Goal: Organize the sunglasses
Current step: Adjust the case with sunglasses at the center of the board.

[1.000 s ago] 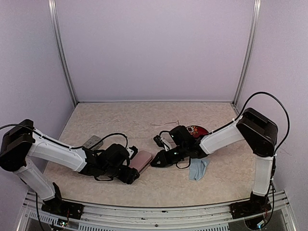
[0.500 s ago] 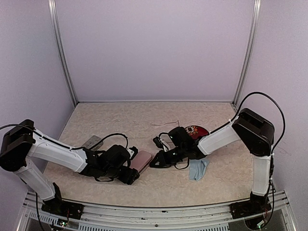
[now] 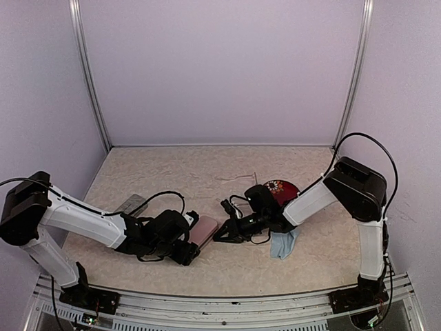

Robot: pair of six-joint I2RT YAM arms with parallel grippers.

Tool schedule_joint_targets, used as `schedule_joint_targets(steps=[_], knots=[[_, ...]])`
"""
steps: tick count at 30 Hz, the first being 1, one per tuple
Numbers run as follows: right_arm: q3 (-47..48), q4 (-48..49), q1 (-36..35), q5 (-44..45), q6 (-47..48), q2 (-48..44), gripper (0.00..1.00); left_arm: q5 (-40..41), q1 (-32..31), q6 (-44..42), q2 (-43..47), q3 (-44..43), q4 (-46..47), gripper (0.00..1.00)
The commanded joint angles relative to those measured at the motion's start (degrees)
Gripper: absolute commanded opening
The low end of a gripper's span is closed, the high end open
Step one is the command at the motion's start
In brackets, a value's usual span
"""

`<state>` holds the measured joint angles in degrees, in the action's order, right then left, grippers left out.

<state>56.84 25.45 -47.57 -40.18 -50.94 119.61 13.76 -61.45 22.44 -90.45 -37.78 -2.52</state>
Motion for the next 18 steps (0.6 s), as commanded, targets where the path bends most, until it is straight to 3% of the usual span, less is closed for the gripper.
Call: schedule_joint_targets(steps=[1, 5, 18], knots=[[-1.89, 13.17, 1.23, -3.37, -7.45, 2.02, 0.13, -2.64, -1.55, -2.24, -1.13, -1.0, 0.33, 0.45], [-3.48, 19.09, 1.82, -5.28, -11.53, 2.86, 0.13, -2.52, -1.6, -2.22, -1.3, -0.89, 0.46, 0.45], [-4.1, 16.48, 2.03, -2.72, -11.08, 0.54, 0.13, -2.31, -1.57, -1.78, -1.62, -0.98, 0.59, 0.45]])
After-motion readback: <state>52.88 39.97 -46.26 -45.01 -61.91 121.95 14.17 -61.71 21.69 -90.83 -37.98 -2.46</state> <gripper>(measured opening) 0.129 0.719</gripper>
